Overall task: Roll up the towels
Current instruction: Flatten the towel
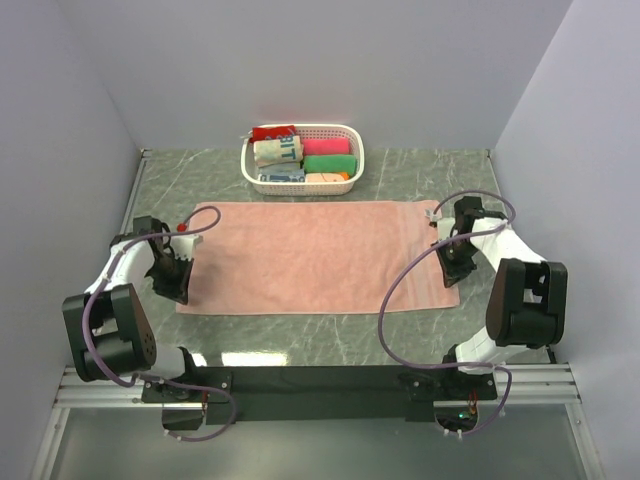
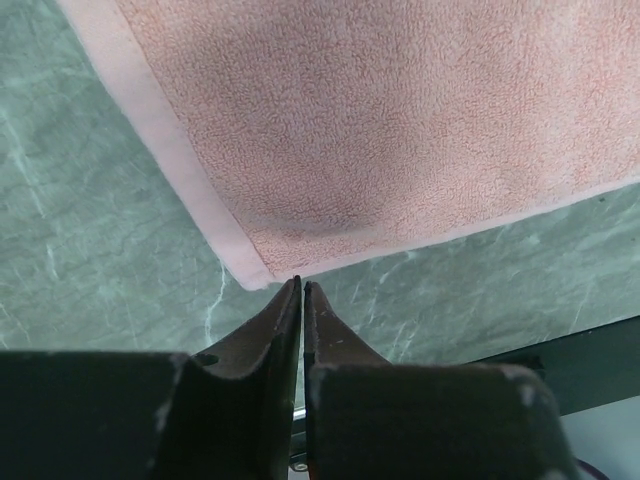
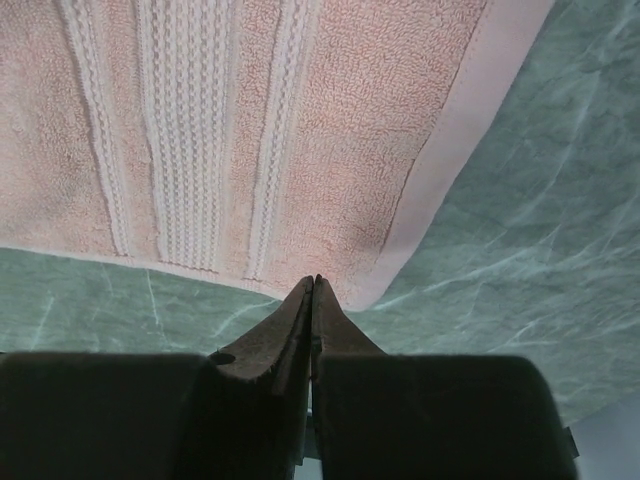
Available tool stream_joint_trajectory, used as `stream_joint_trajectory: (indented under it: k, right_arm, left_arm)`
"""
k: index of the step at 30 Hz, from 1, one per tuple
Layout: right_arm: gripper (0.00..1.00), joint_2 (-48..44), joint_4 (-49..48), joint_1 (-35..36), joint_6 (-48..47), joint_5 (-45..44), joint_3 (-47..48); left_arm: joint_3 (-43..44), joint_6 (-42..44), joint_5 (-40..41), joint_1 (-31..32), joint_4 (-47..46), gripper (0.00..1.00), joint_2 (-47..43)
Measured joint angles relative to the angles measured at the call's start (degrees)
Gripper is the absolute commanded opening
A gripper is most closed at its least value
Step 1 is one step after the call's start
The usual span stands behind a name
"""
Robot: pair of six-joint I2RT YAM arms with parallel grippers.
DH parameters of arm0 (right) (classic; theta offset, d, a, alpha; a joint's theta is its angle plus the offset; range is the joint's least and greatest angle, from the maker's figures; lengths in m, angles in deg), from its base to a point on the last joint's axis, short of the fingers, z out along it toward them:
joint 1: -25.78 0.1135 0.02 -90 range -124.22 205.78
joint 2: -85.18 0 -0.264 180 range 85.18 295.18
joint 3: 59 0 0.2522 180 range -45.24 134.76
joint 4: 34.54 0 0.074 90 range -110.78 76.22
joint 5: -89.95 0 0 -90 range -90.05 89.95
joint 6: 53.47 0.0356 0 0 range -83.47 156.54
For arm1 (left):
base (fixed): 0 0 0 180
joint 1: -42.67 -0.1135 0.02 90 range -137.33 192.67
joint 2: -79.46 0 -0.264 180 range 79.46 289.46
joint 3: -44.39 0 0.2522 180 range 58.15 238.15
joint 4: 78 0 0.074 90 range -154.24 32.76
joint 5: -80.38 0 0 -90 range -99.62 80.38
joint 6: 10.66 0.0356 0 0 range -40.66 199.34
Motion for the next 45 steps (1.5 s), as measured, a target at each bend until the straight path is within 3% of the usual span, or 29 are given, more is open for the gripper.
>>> stream_joint_trajectory:
  k: [22,35,45]
  right_arm:
    - [0.02,2.84,-4.26,-0.02,-1.33,-6.84,-6.75]
    - [0.01,3.37,-3.87,-0.02,-0.63,-7.08,-6.27]
    - [0.00,3.93,-3.26,-0.02,0.02,-7.26,-5.79]
  left_arm:
    - [-0.68,0.92,-0.87,0.00,2.19,0.13,0.37]
    - [0.07,-0.39,1.53,-0.46,-2.78,0.08,9.20]
    - [-0.50,0.44,3.74,-9.77,-2.71,0.04,8.68]
